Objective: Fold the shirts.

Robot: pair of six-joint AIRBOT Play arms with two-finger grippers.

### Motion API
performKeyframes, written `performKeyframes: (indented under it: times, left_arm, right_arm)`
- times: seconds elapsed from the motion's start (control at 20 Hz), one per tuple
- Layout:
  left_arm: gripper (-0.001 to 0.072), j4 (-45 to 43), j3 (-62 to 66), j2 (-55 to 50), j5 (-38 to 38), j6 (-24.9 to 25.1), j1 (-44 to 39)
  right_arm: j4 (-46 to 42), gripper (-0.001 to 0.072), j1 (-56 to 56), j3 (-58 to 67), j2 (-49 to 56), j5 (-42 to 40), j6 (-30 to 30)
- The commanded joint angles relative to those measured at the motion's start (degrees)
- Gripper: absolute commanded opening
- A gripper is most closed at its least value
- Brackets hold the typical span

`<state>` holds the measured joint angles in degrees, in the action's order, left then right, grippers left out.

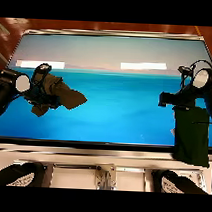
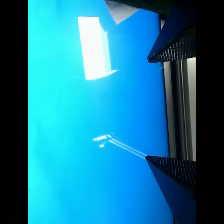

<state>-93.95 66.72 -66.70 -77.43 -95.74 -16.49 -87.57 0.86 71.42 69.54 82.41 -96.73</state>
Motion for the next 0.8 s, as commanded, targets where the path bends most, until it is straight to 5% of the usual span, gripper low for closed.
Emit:
performKeyframes:
  times: [0.0,0.45,0.75]
  left_arm:
    - [0.0709,0.11,-0.02,-0.22,2.54,0.0,0.04]
    - [0.071,-3.02,2.58,-8.31,12.92,-5.05,2.67]
    - [0.0712,-1.33,25.22,-32.02,4.85,-5.73,16.06]
  right_arm:
    - [-1.25,0.0698,0.07,0.0,0.04,-2.36,-0.04]
    - [-9.92,0.0697,0.09,0.0,0.07,-7.8,0.17]
    - [-5.53,0.0697,0.07,0.0,0.07,-10.75,1.64]
